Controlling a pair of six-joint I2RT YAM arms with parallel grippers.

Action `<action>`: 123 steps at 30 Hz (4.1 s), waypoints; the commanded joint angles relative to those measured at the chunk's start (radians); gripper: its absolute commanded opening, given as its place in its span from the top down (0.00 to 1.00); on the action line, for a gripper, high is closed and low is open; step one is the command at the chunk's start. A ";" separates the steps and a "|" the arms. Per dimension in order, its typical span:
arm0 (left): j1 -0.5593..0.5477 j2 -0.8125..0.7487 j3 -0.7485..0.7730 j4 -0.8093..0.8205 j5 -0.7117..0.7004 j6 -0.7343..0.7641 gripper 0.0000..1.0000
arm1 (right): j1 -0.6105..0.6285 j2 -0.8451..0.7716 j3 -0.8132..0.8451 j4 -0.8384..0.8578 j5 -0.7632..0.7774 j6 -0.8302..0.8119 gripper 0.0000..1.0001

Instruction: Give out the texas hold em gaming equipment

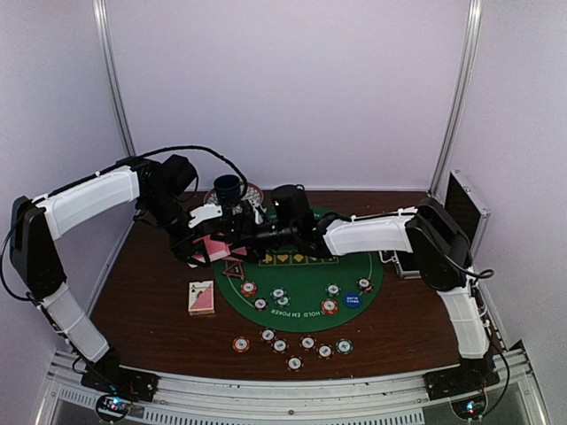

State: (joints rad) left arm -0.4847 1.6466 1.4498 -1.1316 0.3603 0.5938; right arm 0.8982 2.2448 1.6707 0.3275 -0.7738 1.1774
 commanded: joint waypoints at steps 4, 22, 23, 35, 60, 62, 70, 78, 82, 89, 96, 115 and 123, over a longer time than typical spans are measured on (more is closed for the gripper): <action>0.000 -0.012 0.024 -0.007 0.022 0.012 1.00 | 0.021 0.086 0.121 -0.075 -0.053 -0.002 0.25; 0.000 -0.013 0.029 -0.007 0.021 0.018 1.00 | -0.047 0.034 0.076 -0.309 -0.034 -0.141 0.35; 0.000 -0.013 0.028 -0.007 0.021 0.018 1.00 | -0.050 0.025 0.062 -0.310 -0.033 -0.143 0.35; 0.000 -0.012 0.011 -0.007 -0.002 0.024 1.00 | -0.056 -0.072 -0.002 -0.212 -0.058 -0.095 0.48; 0.000 -0.001 -0.012 0.001 -0.024 0.027 1.00 | -0.080 -0.099 -0.167 0.334 -0.091 0.319 0.95; 0.000 -0.001 -0.013 0.002 -0.025 0.027 1.00 | -0.082 -0.099 -0.176 0.363 -0.088 0.346 0.98; 0.000 -0.001 -0.019 0.001 -0.032 0.027 1.00 | -0.102 -0.107 -0.222 0.500 -0.070 0.450 1.00; 0.000 -0.005 -0.021 0.001 -0.049 0.029 1.00 | -0.193 -0.150 -0.263 0.425 -0.096 0.391 1.00; 0.000 -0.007 -0.024 0.001 -0.061 0.031 1.00 | -0.270 -0.169 -0.255 0.288 -0.124 0.292 1.00; 0.000 -0.011 -0.016 -0.009 -0.047 0.033 1.00 | -0.428 -0.141 -0.092 -0.184 -0.108 -0.065 1.00; 0.000 -0.006 -0.005 -0.024 -0.041 0.034 1.00 | -0.509 0.052 0.152 -0.390 -0.073 -0.187 1.00; 0.000 -0.023 -0.008 -0.039 -0.028 0.039 1.00 | -0.532 0.383 0.614 -0.640 0.084 -0.308 1.00; 0.000 -0.027 -0.015 -0.042 -0.027 0.041 1.00 | -0.532 0.335 0.615 -0.754 0.152 -0.412 0.62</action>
State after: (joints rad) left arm -0.4816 1.6493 1.4303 -1.1637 0.3103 0.6193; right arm 0.3725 2.6019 2.2662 -0.3431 -0.6880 0.8349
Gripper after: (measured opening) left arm 0.661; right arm 0.338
